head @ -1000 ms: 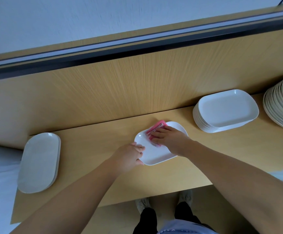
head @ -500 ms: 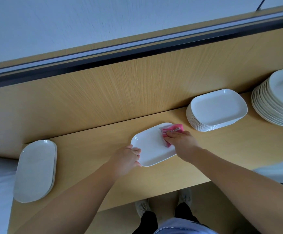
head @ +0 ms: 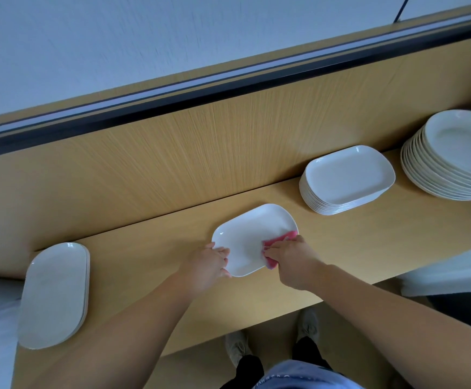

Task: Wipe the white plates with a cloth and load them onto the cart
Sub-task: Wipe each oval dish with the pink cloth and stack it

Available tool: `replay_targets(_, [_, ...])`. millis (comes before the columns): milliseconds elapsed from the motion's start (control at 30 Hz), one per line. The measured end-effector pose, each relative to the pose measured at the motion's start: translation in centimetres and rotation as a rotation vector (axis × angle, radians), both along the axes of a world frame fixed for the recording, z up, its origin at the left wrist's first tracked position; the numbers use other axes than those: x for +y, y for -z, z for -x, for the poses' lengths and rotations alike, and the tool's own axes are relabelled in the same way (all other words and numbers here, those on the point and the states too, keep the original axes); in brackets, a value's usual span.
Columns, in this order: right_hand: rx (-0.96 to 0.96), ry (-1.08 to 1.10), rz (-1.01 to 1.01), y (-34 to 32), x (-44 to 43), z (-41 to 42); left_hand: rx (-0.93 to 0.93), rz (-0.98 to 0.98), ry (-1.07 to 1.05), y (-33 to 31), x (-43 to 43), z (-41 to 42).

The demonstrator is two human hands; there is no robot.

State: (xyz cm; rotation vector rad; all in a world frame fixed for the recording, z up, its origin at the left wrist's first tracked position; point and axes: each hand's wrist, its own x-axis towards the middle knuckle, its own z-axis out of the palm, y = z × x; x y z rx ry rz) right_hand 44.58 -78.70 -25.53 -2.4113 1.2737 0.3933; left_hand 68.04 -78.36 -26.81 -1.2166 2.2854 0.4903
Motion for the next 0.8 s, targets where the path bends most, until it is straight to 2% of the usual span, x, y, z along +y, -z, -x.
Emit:
replay_targets(133, [-0.215, 0.058, -0.095, -0.9, -0.8, 0.4, 0.063, -0.012, -0.032, 0.0, -0.2, 0.0])
replay_targets(267, [-0.448, 0.223, 0.073, -2.5, -1.1, 2.4, 0.183, 0.100, -0.065, -0.4, 0.6, 0.0])
replay_targets(333, [-0.473, 0.272, 0.136, -3.0, -1.5, 3.7, 0.188, 0.204, -0.107, -1.2, 1.5, 0.1])
replay_targets(533, [-0.509, 0.329, 0.204, -3.5, -2.5, 5.3, 0.238, 0.180, -0.189, 1.4, 3.5, 2.0])
replay_targets(667, [-0.535, 0.283, 0.212, -4.0, -2.5, 5.4, 0.190, 0.267, -0.162, 1.6, 3.9, 3.1])
replay_targets(733, [-0.552, 0.249, 0.235, -4.2, -2.7, 5.7, 0.269, 0.356, -0.141, 1.3, 3.8, 3.1])
replay_targets(800, [-0.567, 0.223, 0.264, -4.8, -3.2, 5.7, 0.307, 0.331, -0.193, 0.5, 3.7, 3.0])
